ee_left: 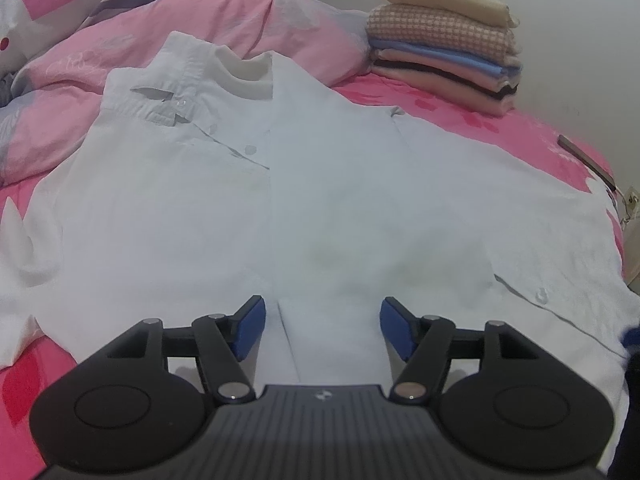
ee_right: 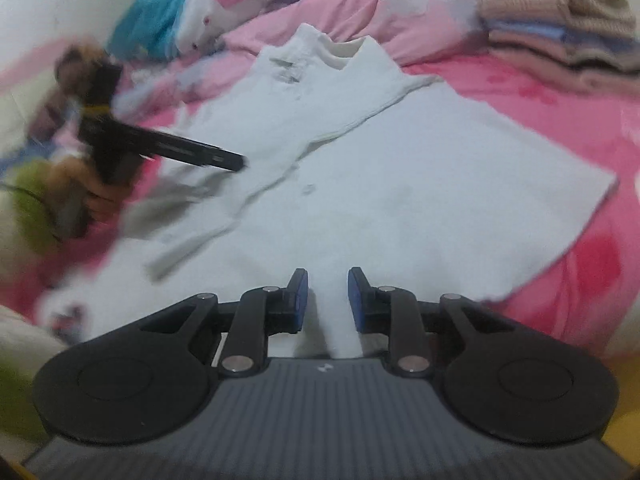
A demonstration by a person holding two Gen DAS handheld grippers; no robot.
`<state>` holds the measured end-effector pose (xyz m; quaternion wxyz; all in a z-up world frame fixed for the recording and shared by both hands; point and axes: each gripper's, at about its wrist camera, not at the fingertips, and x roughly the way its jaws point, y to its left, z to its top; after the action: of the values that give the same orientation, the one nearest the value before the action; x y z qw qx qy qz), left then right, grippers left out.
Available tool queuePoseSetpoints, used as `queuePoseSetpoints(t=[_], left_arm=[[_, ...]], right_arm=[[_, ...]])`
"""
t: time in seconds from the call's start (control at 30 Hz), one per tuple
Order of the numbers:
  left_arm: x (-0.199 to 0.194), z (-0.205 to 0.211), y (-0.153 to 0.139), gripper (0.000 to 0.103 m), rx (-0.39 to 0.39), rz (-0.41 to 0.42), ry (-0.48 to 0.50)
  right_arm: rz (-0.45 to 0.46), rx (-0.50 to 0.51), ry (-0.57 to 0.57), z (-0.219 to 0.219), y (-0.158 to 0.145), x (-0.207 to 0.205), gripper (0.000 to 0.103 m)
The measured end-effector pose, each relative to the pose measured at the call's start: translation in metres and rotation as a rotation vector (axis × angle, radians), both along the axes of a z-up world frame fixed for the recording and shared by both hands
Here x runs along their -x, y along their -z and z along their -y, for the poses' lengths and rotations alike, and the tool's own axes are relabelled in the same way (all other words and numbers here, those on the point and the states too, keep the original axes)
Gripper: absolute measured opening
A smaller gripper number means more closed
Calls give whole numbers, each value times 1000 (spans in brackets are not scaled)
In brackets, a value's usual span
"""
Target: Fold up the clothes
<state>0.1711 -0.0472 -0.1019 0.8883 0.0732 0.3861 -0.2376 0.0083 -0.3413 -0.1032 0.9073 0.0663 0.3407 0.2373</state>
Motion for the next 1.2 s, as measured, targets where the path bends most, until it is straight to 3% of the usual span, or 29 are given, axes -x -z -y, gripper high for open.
queuePoseSetpoints(t=[0.2,0.33,0.5,0.7,0.87,1.03,1.2], left_arm=[[0,-1,0,66,2,-2,-4],[0,-4,0,67,4,-3,-11],[1,-8,-2,67,17,-10,-28],[15,-25,-16,67,76,10,-104],[37,-62,-30,69,143,54,-242],[60,-126,-40,69,208,82,-466],[70,-222,-47,70,267,132,-794]], right_arm=[[-1,-58,98,10,-2,-6,22],[-64,-84,87,6,5,-5,22],[7,-135,75,4,-16,5,22],[53,-229,102,-12,-28,-21,23],[0,-292,76,-37,-18,-44,24],[-61,-288,34,-61,-6,-47,24],[-115,-305,45,-63,0,-46,24]])
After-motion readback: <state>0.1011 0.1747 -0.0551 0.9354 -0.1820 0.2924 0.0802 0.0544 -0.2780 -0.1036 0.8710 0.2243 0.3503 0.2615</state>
